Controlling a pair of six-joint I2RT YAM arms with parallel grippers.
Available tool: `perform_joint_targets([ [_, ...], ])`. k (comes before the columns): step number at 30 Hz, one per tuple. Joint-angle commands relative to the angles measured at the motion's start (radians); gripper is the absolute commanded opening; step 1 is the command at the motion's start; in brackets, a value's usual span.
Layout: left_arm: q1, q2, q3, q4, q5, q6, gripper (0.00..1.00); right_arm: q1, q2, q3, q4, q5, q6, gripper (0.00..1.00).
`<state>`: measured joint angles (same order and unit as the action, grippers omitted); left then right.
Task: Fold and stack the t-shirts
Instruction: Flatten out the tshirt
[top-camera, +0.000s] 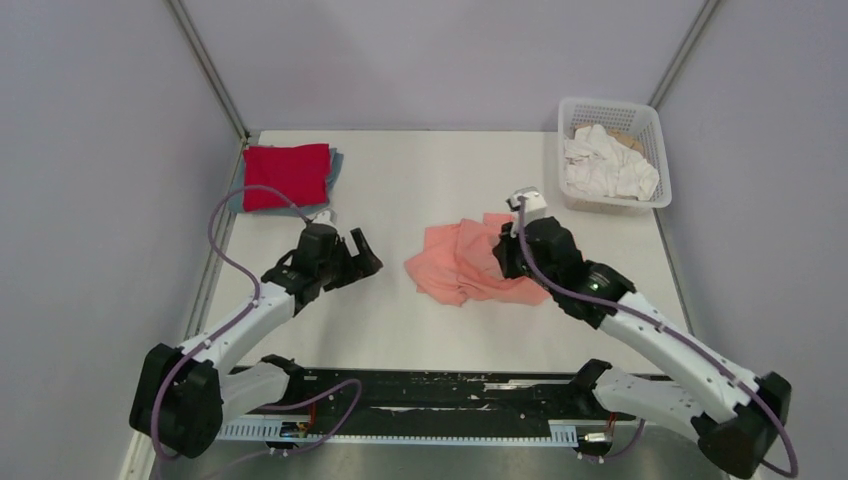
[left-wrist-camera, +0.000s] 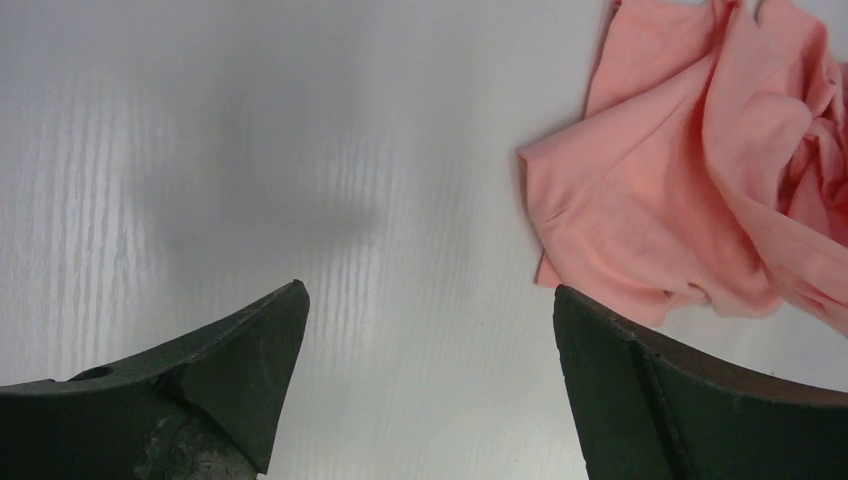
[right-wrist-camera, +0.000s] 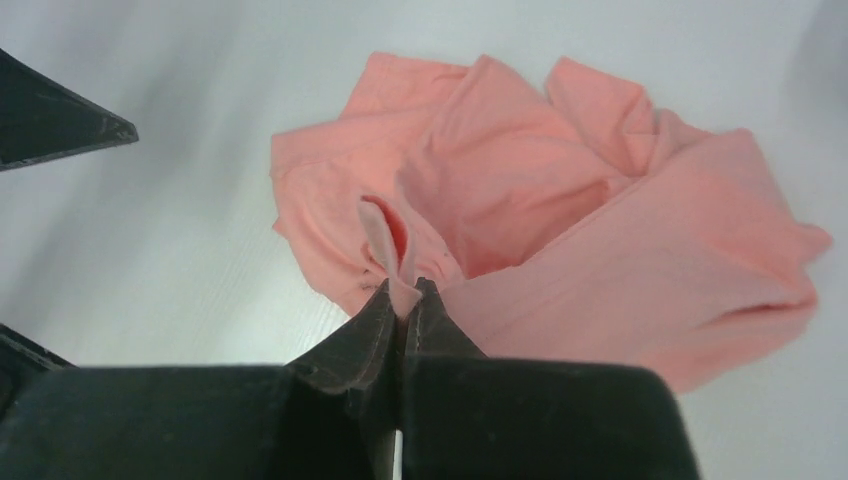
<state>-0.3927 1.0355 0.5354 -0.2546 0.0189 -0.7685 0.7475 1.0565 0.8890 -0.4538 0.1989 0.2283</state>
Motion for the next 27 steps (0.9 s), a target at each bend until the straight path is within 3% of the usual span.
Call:
perform_joint_targets([
  [1,-0.001,0.143,0.132,0.090,0.027,0.042,1.00,-0.025,-0.256,-0.018,-0.157,0.205,0.158,0.00],
  [5,-0.006,0.339,0.227,0.130,0.127,0.043,1.00,-0.062,-0.431,0.014,-0.271,0.452,0.239,0.00],
  [8,-0.021,0.456,0.291,0.144,0.193,0.039,1.00,-0.068,-0.477,0.076,-0.351,0.668,0.307,0.00],
  [11,-0.051,0.583,0.336,0.154,0.219,0.045,1.00,-0.068,-0.483,0.108,-0.380,0.775,0.345,0.00],
  [20,-0.069,0.898,0.699,0.106,0.267,0.127,1.00,-0.069,-0.416,0.095,-0.385,0.767,0.356,0.00],
  [27,-0.118,1.161,1.082,-0.064,0.319,0.166,1.00,-0.069,-0.410,0.088,-0.376,0.775,0.358,0.00],
])
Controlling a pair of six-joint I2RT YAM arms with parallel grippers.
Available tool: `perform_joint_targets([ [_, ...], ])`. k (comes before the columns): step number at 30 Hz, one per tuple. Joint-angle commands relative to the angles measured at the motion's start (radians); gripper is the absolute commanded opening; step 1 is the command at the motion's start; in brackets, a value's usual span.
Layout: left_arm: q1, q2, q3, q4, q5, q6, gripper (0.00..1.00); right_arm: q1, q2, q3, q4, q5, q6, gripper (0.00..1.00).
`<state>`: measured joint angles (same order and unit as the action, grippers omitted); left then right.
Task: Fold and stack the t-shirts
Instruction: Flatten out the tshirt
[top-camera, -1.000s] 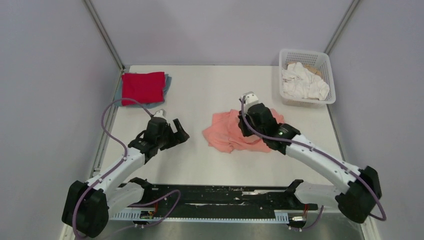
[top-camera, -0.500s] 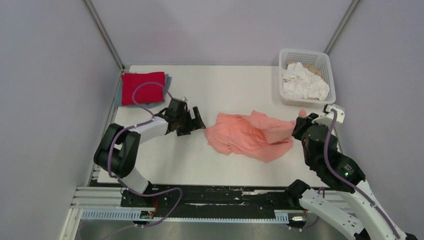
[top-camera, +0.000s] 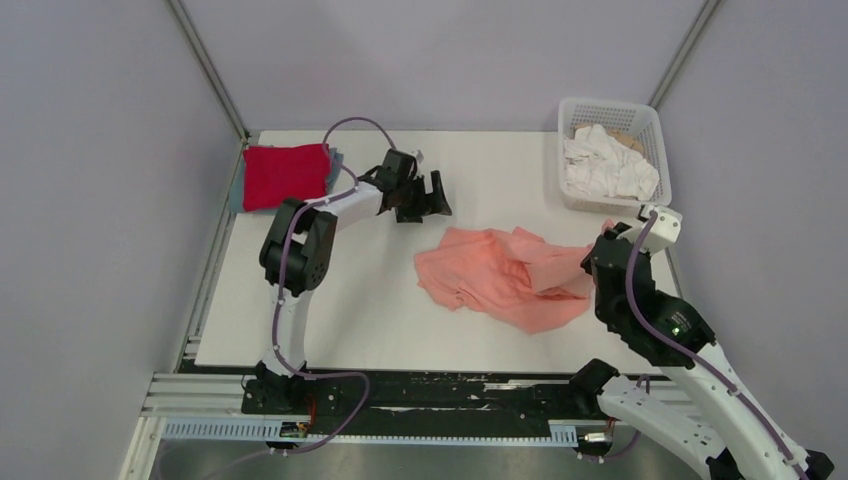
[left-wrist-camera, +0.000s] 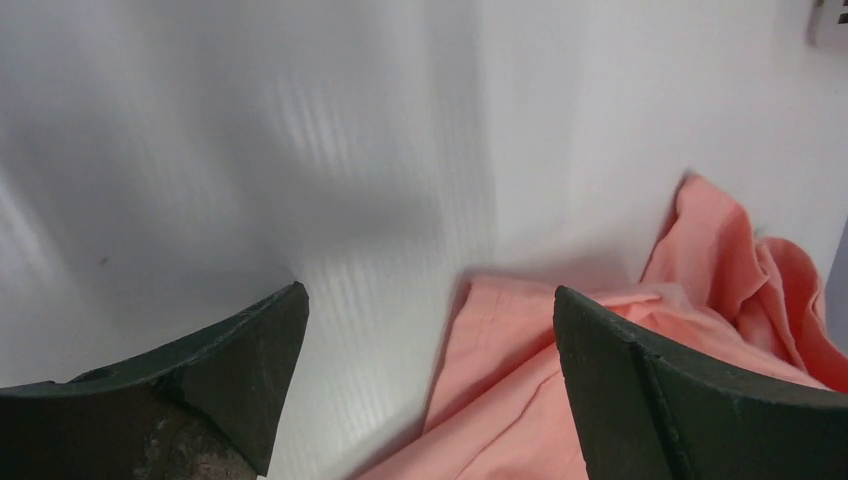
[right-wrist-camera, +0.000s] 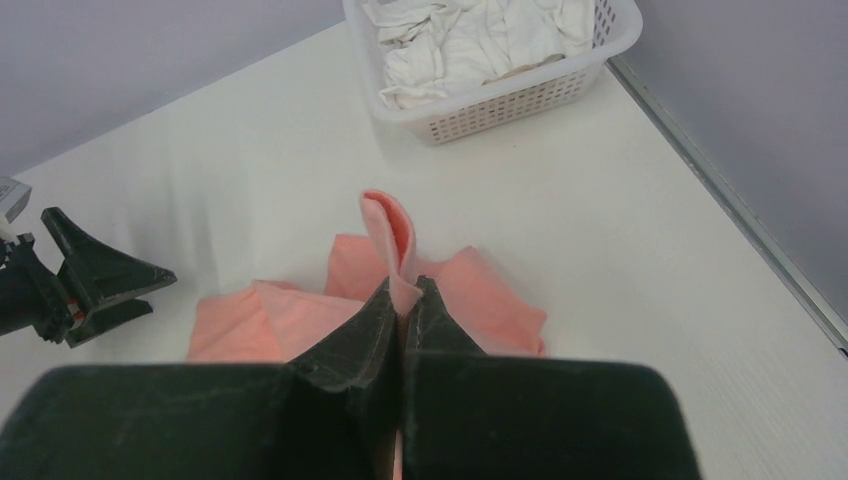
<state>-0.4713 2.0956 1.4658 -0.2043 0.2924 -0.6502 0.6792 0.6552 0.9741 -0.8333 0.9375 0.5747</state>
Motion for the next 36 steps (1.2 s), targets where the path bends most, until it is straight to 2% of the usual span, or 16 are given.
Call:
perform_joint_targets([
  [1,-0.054,0.140,0.178,-0.145,0.050,0.055,1.00,-0.001,-0.011,0.003,0.005,0.037,0.010,0.00],
  [8,-0.126,0.181,0.269,-0.207,0.041,0.028,1.00,-0.001,-0.009,-0.004,0.030,0.021,-0.010,0.00],
  [15,-0.183,0.197,0.276,-0.215,0.083,-0.030,0.97,-0.001,-0.009,-0.007,0.057,-0.007,-0.038,0.00],
  [19,-0.196,0.214,0.280,-0.217,0.118,-0.062,0.80,-0.002,-0.022,-0.010,0.066,-0.015,-0.050,0.00],
  [20,-0.197,0.213,0.277,-0.217,0.117,-0.071,0.71,-0.002,-0.026,-0.011,0.067,-0.017,-0.051,0.00],
  [23,-0.199,0.193,0.255,-0.212,0.082,-0.080,0.53,-0.002,-0.032,-0.014,0.072,-0.022,-0.055,0.00],
  [26,-0.198,0.158,0.245,-0.233,0.025,-0.071,0.41,-0.003,-0.031,-0.016,0.075,-0.024,-0.059,0.00],
  [28,-0.198,0.138,0.239,-0.247,-0.020,-0.064,0.29,-0.003,-0.027,-0.017,0.076,-0.019,-0.059,0.00],
  [29,-0.198,0.132,0.237,-0.249,-0.040,-0.056,0.17,-0.003,-0.028,-0.019,0.076,-0.015,-0.056,0.00],
  [31,-0.198,0.114,0.241,-0.260,-0.068,-0.039,0.02,-0.002,-0.023,-0.024,0.079,-0.004,-0.049,0.00],
  [36,-0.194,0.028,0.262,-0.335,-0.238,0.017,0.00,-0.008,0.046,-0.052,0.145,0.021,-0.032,0.00],
])
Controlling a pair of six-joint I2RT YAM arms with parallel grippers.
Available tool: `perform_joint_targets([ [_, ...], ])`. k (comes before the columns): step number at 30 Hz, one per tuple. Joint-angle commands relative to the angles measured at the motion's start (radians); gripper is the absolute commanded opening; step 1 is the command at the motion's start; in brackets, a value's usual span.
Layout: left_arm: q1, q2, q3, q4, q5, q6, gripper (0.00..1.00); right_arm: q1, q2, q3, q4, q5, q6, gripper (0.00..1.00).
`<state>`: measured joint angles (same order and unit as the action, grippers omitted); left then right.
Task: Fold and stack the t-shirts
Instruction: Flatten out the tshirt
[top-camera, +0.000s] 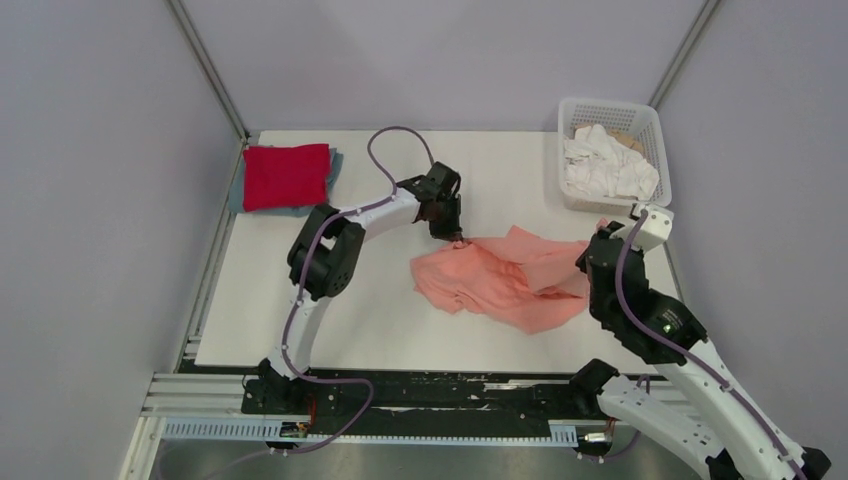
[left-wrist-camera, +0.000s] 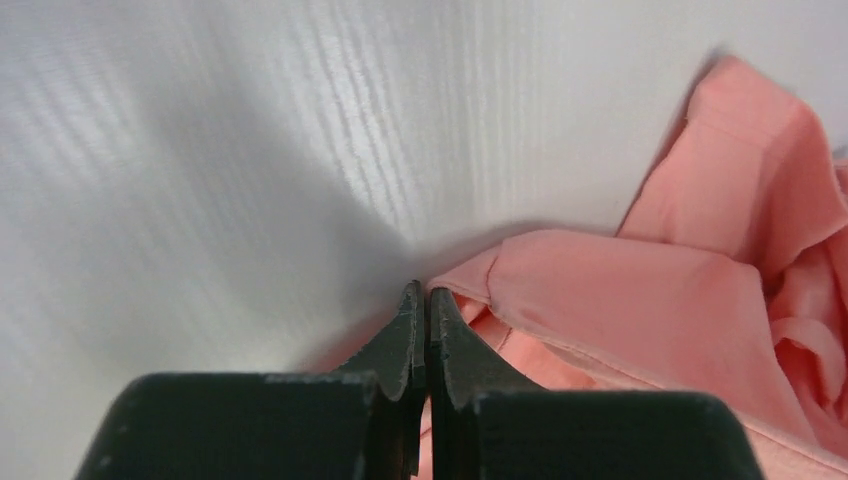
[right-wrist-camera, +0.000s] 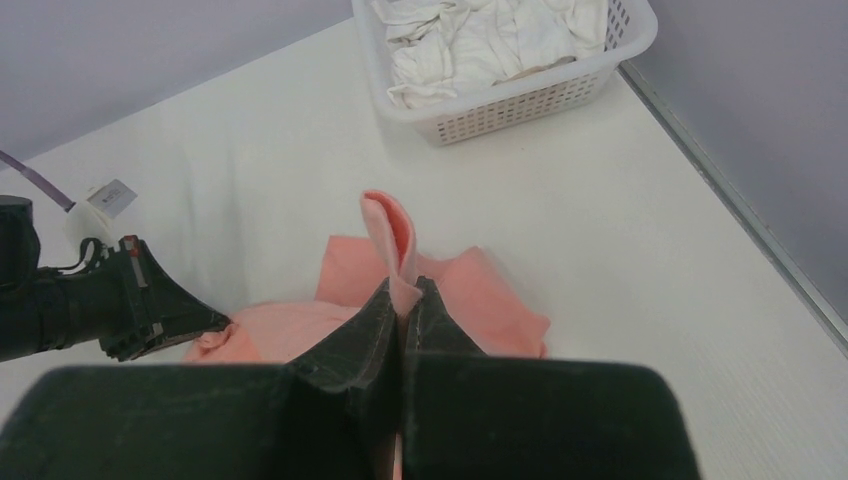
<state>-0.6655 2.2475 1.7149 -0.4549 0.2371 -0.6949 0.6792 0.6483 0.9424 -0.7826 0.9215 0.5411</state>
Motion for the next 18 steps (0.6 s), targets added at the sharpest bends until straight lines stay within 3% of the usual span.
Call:
perform_joint_targets([
  [1,0.005,-0.165,0.007,-0.093,-0.249,0.074,0.00,-0.015,0.081,-0.020,0.117,0.037,-0.011,0.00],
  [4,0.025,-0.271,-0.072,-0.087,-0.362,0.093,0.00,-0.077,0.175,0.010,0.169,0.004,-0.024,0.00],
  [11,0.062,-0.653,-0.181,-0.025,-0.509,0.256,0.00,-0.243,0.230,0.114,0.512,-0.370,-0.226,0.00],
  [18,0.046,-1.068,-0.264,0.004,-0.503,0.395,0.00,-0.244,0.164,0.304,0.541,-0.550,-0.344,0.00],
])
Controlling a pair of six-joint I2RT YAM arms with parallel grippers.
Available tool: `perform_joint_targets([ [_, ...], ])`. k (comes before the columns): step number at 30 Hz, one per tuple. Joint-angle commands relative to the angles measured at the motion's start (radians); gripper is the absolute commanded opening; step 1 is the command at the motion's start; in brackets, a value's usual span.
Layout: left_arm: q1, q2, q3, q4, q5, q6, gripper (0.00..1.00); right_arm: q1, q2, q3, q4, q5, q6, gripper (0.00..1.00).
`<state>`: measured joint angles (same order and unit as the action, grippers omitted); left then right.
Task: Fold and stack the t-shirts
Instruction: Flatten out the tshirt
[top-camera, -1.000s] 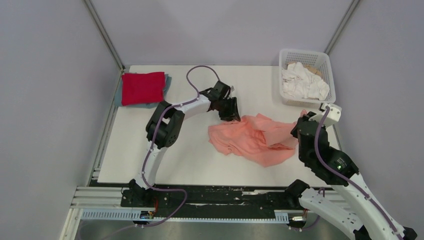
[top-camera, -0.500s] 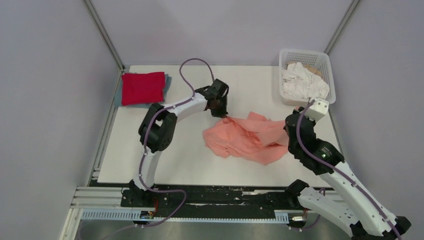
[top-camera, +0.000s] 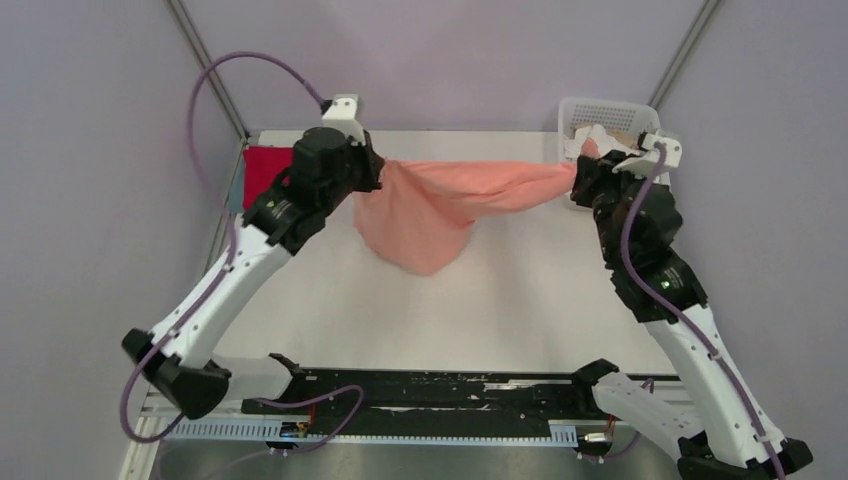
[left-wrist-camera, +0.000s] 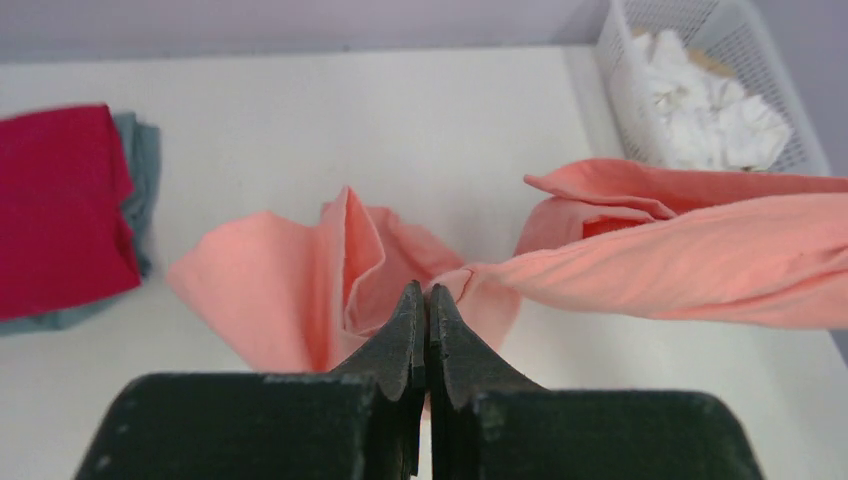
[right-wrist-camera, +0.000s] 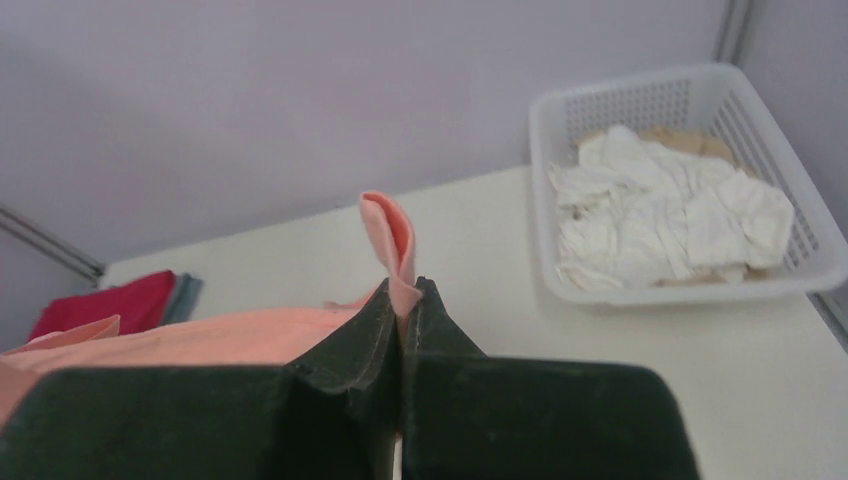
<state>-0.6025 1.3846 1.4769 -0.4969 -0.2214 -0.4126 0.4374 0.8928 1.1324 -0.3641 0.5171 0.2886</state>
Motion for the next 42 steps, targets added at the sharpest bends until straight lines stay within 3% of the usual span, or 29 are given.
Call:
perform_joint_targets([
  [1,-0.021,-0.240,-0.026,0.046,-0.043,0.121,0.00,-0.002,-0.101,0.131,0.123,-0.201,-0.088,0.00],
  [6,-0.041,-0.448,0.029,0.006,0.057,0.184,0.00,-0.002,-0.161,0.252,0.108,-0.461,-0.087,0.00],
  [10,-0.043,-0.549,0.111,-0.046,0.110,0.193,0.00,-0.002,-0.202,0.335,0.082,-0.577,-0.070,0.00],
  [17,-0.043,-0.573,0.300,-0.099,0.199,0.230,0.00,-0.003,-0.238,0.402,0.039,-0.699,-0.024,0.00],
  [22,-0.043,-0.441,0.458,-0.113,0.191,0.295,0.00,-0.001,-0.196,0.422,0.012,-0.556,-0.034,0.00],
  [27,-0.017,-0.219,0.444,-0.027,-0.041,0.397,0.00,-0.002,-0.099,0.355,-0.020,-0.255,-0.059,0.00],
  [28,0.011,-0.185,0.422,-0.024,-0.036,0.396,0.00,-0.002,-0.066,0.336,-0.027,-0.205,-0.062,0.00],
  [31,0.186,0.015,0.368,0.002,0.176,0.309,0.00,-0.003,0.059,0.262,-0.033,-0.066,-0.052,0.00],
  [33,0.239,0.167,0.351,0.017,0.194,0.291,0.05,-0.011,0.178,0.205,-0.031,0.017,-0.024,0.00],
  [34,0.249,0.225,0.354,0.021,0.209,0.306,0.14,-0.024,0.239,0.183,-0.032,0.036,-0.006,0.00],
  [37,0.276,0.510,0.408,0.015,0.286,0.321,0.29,-0.113,0.435,0.143,-0.029,-0.016,0.081,0.04],
  [39,0.286,0.682,0.529,-0.055,0.309,0.303,0.58,-0.176,0.581,0.167,-0.019,-0.051,0.125,0.11],
  [40,0.290,0.736,0.632,-0.085,0.297,0.281,0.86,-0.199,0.658,0.196,-0.012,-0.062,0.122,0.13],
  [41,0.301,0.838,0.693,-0.149,0.289,0.269,0.93,-0.215,0.728,0.258,-0.016,-0.078,0.112,0.16],
  [42,0.306,0.918,0.812,-0.182,0.282,0.240,0.98,-0.220,0.789,0.301,-0.028,-0.089,0.104,0.27],
])
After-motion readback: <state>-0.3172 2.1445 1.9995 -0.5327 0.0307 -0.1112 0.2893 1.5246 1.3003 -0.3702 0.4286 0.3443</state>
